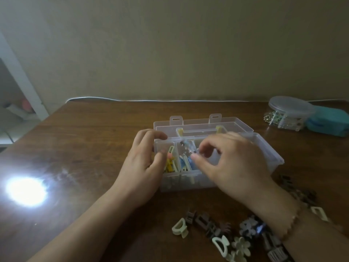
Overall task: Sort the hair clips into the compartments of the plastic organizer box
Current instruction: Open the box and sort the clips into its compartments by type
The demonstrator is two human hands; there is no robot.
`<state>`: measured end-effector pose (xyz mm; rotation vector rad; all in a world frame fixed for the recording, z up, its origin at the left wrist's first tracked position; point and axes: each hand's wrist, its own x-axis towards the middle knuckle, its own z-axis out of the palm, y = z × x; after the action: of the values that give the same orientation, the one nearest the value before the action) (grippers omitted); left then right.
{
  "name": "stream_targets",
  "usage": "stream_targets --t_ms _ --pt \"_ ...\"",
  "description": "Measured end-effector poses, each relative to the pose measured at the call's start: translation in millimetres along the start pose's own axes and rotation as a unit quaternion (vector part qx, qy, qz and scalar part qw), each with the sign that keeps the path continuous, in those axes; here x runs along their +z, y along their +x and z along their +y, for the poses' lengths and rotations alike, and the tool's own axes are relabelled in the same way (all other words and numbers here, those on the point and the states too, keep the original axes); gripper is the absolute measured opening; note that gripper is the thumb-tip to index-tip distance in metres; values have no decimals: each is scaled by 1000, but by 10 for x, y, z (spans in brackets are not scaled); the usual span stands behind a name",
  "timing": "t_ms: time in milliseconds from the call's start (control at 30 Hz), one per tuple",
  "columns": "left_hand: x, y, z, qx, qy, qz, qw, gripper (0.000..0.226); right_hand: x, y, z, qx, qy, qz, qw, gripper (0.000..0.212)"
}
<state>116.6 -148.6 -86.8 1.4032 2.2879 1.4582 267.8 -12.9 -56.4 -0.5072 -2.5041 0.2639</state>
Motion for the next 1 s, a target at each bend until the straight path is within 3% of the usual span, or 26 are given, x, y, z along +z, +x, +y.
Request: stream_targets --t_ms 167,300,400,500,533,600,667,700,800,1000 --pt "-29 -17 29 8 19 -2 1000 33 -99 31 48 -67 22 -73 995 41" --pt "-58 -31 56 51 111 48 991 36 -439 -44 230 -53 92 2 994 18" --pt "-72 -98 202 179 180 90 963 31 -714 -51 364 13 173 75 982 11" --pt "6 -185 410 353 173 -5 919 22 -898 -44 565 55 223 104 968 8" --pt "43 -219 463 396 164 -62 901 19 -965 -63 626 76 204 51 975 8" --pt "103 -275 524 434 162 -159 872 18 -1092 -116 680 137 157 -182 961 7" --pt "127 -309 531 424 174 -226 860 21 -1147 -146 677 206 121 -401 885 22" --pt "133 -319 524 414 180 -251 856 22 -1136 -158 685 218 97 -439 866 25" --pt "152 -321 497 384 177 -315 850 27 -1038 -124 708 199 -21 -392 898 28" --pt "110 -300 461 356 169 -343 853 19 -794 -123 478 167 -149 -438 871 38"
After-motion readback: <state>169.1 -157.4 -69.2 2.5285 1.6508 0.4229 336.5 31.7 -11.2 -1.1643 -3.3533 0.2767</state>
